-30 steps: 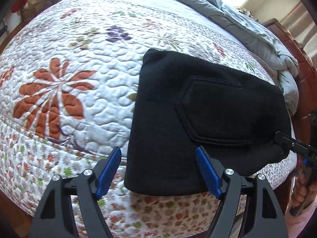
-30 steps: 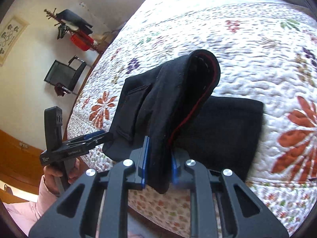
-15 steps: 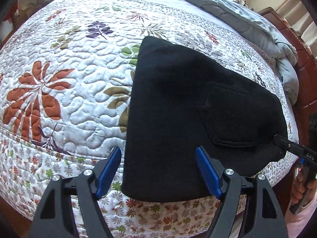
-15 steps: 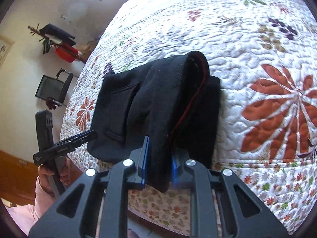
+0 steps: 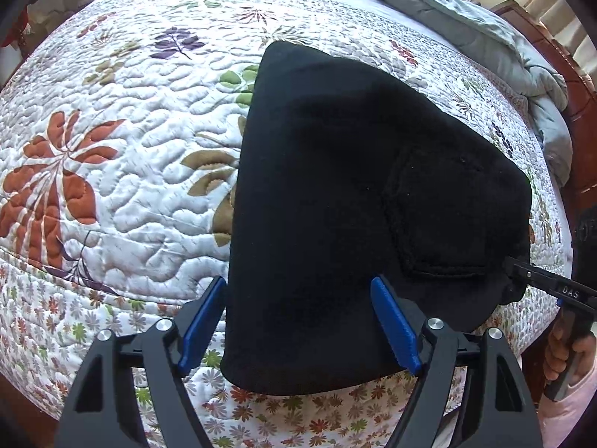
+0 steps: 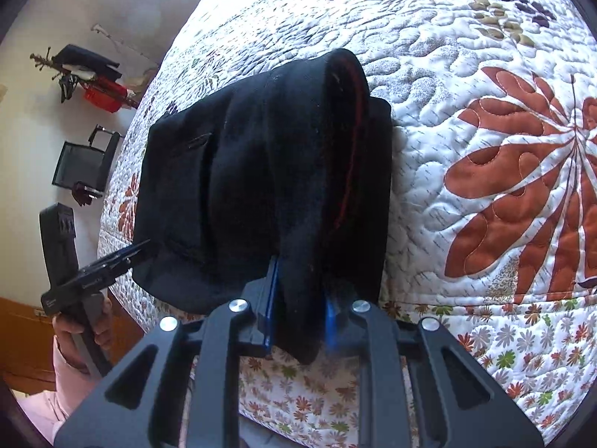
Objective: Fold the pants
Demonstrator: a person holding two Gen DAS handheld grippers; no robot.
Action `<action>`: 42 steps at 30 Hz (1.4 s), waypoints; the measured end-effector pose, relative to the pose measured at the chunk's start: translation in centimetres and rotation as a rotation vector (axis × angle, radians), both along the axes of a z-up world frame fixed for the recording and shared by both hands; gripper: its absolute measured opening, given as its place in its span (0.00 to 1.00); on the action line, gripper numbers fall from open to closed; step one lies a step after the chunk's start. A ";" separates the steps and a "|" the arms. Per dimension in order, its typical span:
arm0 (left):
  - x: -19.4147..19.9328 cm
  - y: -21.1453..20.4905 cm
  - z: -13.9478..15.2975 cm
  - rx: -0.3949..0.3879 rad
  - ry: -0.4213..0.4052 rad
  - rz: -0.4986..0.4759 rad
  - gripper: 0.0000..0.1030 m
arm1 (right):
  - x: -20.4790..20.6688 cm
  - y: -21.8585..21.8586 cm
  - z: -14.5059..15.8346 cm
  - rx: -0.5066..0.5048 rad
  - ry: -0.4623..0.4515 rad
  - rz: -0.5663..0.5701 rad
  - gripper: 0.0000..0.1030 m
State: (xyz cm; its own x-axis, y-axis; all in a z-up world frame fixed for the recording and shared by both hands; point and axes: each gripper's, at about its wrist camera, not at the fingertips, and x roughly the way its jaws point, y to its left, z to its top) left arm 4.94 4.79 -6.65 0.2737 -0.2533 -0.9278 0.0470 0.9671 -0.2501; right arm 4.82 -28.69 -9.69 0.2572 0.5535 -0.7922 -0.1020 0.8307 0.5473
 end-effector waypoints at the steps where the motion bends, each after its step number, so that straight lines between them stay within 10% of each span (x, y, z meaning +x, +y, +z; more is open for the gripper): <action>1: 0.1 -0.1 0.1 0.001 -0.001 -0.001 0.77 | 0.0 0.1 0.3 -0.018 -0.005 0.003 0.26; 5: 0.3 -0.3 0.8 0.008 -0.010 -0.012 0.77 | 0.0 0.5 2.4 -0.127 -0.056 0.012 0.57; 16: 7.6 -0.5 2.1 -0.052 -0.003 -0.046 0.79 | 7.1 -1.3 4.9 0.008 -0.066 -0.049 0.58; 20: 10.2 0.5 0.6 -0.129 0.060 -0.026 0.79 | 8.8 -1.2 3.6 0.054 -0.028 -0.036 0.25; 25: 11.1 0.8 -0.2 -0.129 0.085 0.022 0.56 | 9.2 -1.7 4.4 0.065 -0.069 -0.064 0.19; 29: 11.4 -0.5 -1.1 -0.034 0.070 0.015 0.55 | 10.6 -1.1 1.7 -0.013 0.014 -0.086 0.18; 32: 11.3 -0.5 -1.4 -0.016 0.062 0.009 0.56 | 10.7 -1.3 1.4 0.004 0.007 -0.092 0.19; 36: 10.6 0.2 -0.4 -0.029 0.047 0.005 0.61 | 8.9 -2.1 2.8 0.015 -0.037 -0.077 0.47; 42: 5.2 1.0 0.9 -0.014 0.020 -0.055 0.70 | 2.1 -2.6 3.5 0.038 -0.044 -0.005 0.47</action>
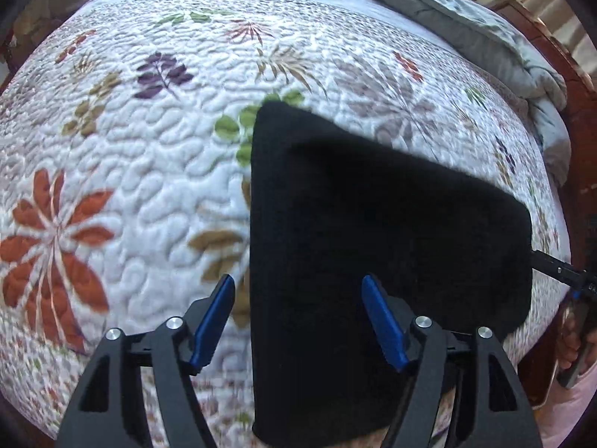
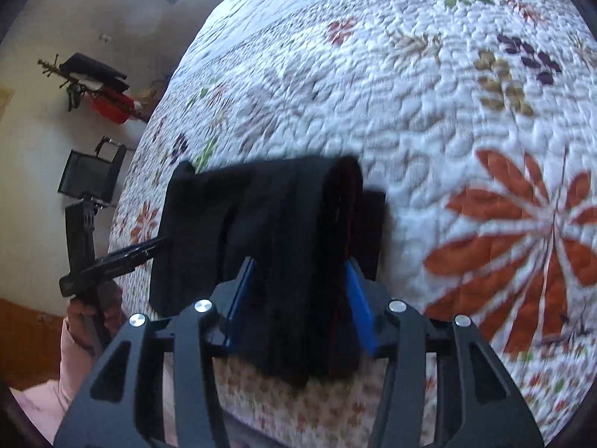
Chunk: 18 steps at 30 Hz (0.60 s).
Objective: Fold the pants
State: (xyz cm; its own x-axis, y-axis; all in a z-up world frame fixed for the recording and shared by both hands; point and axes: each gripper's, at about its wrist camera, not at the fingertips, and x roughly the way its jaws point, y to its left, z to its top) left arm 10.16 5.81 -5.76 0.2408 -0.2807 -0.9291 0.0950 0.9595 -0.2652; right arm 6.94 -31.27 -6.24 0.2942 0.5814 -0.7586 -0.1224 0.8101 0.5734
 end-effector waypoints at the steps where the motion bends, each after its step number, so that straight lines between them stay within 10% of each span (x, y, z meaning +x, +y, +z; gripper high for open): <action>1: -1.4 0.2 -0.2 -0.019 0.005 -0.011 0.70 | -1.0 0.1 -0.2 0.009 0.004 0.013 0.48; 11: -5.7 -0.4 -1.1 -0.050 -0.010 -0.015 0.71 | -4.9 1.3 -1.1 0.040 -0.015 0.084 0.48; 18: -5.5 -0.7 -1.5 -0.032 0.013 0.005 0.66 | -4.4 2.1 -1.9 0.048 0.006 0.093 0.15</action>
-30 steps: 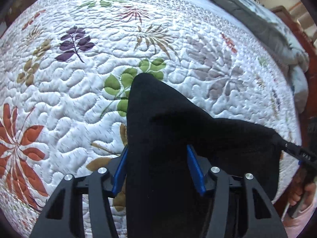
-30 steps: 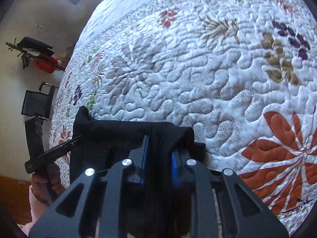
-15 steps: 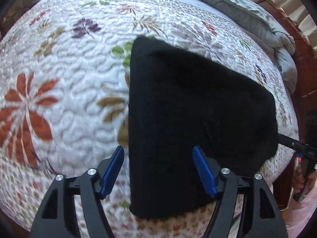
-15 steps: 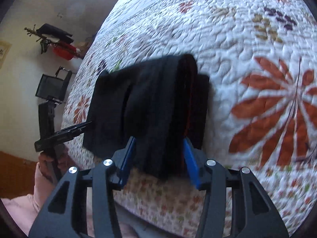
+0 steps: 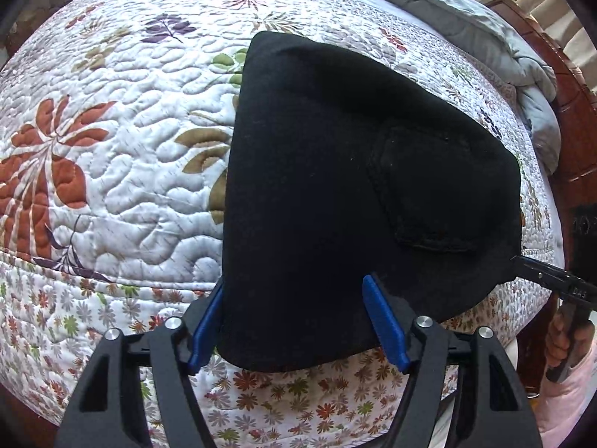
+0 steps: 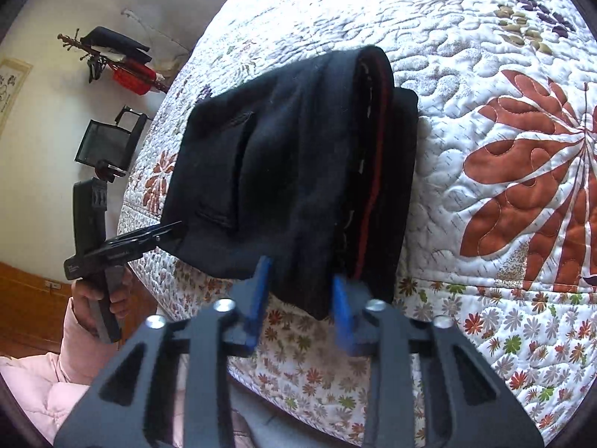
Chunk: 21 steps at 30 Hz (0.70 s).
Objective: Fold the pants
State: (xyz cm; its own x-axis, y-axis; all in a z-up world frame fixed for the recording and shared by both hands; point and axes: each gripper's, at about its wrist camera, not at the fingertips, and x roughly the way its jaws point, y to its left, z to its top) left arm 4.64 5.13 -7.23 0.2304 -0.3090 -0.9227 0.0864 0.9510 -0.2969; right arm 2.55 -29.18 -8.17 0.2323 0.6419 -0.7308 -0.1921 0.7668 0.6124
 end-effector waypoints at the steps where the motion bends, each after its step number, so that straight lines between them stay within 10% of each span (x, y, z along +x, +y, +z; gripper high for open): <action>1: 0.0 0.0 0.1 0.005 0.000 -0.003 0.62 | 0.0 -0.3 0.1 0.008 0.004 -0.006 0.13; 6: -0.2 0.4 1.2 0.004 0.004 0.044 0.41 | -0.3 -0.4 1.2 -0.041 0.003 -0.024 0.10; 21: -2.0 -2.1 1.6 0.150 -0.058 -0.001 0.53 | -0.5 0.1 0.5 -0.177 0.013 -0.055 0.17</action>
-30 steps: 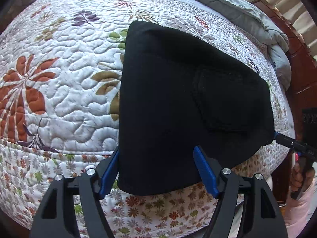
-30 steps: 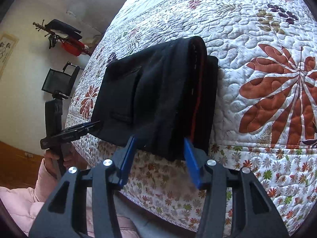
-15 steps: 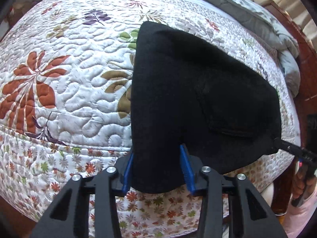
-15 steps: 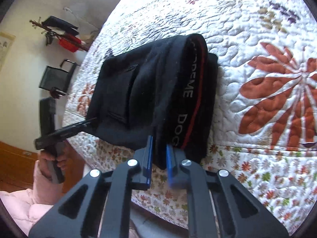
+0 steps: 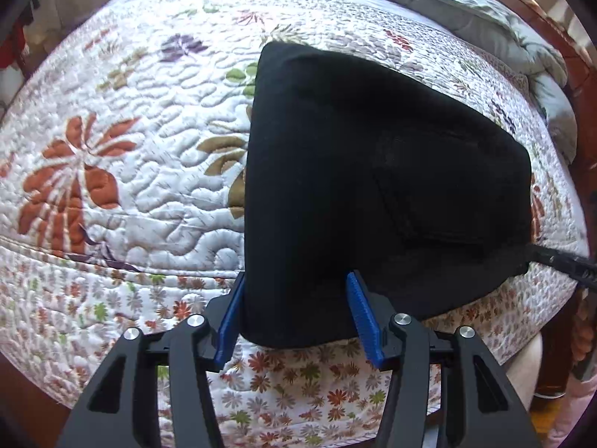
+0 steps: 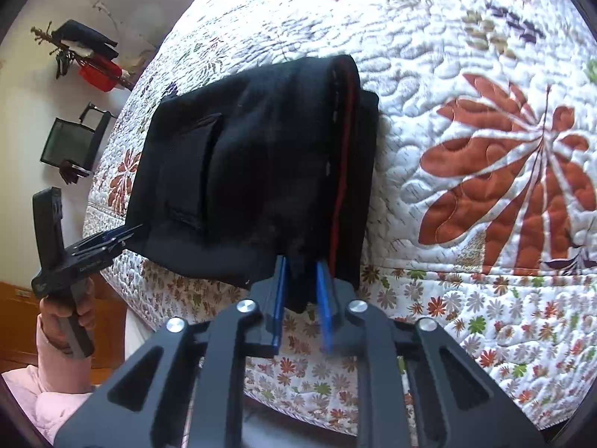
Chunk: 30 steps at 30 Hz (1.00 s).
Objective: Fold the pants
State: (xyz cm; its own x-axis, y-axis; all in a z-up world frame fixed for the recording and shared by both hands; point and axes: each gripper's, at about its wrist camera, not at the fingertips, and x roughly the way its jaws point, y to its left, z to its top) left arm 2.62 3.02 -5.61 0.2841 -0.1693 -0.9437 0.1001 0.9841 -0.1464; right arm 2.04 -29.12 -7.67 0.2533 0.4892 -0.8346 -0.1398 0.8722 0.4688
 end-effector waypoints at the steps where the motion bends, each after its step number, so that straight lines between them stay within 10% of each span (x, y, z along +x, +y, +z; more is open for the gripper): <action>1: -0.2 -0.3 0.1 0.012 -0.005 -0.004 0.53 | -0.1 0.4 0.3 -0.009 -0.007 0.000 0.17; 6: -0.4 -0.2 0.0 0.034 -0.013 -0.003 0.53 | -0.5 0.6 0.9 -0.033 -0.015 -0.018 0.49; 10: 0.2 -0.6 0.3 0.039 -0.018 -0.003 0.55 | -0.9 0.9 0.6 -0.025 -0.006 -0.009 0.51; 19: -0.8 -0.9 1.0 0.054 -0.037 0.008 0.55 | -0.7 2.2 0.5 -0.053 -0.005 0.013 0.29; 21: -0.8 -0.9 1.2 0.055 -0.041 0.010 0.55 | -0.8 2.0 0.8 -0.086 -0.014 0.006 0.09; 30: -1.2 -1.3 1.1 0.071 -0.051 0.000 0.57 | -0.9 1.4 0.4 -0.073 -0.006 -0.005 0.12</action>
State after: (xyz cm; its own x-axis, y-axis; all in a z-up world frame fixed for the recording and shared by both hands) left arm 1.45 1.75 -4.46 0.3321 -0.1023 -0.9377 0.1054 0.9919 -0.0709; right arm 1.15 -27.67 -7.23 0.2611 0.4257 -0.8664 -0.1382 0.9047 0.4029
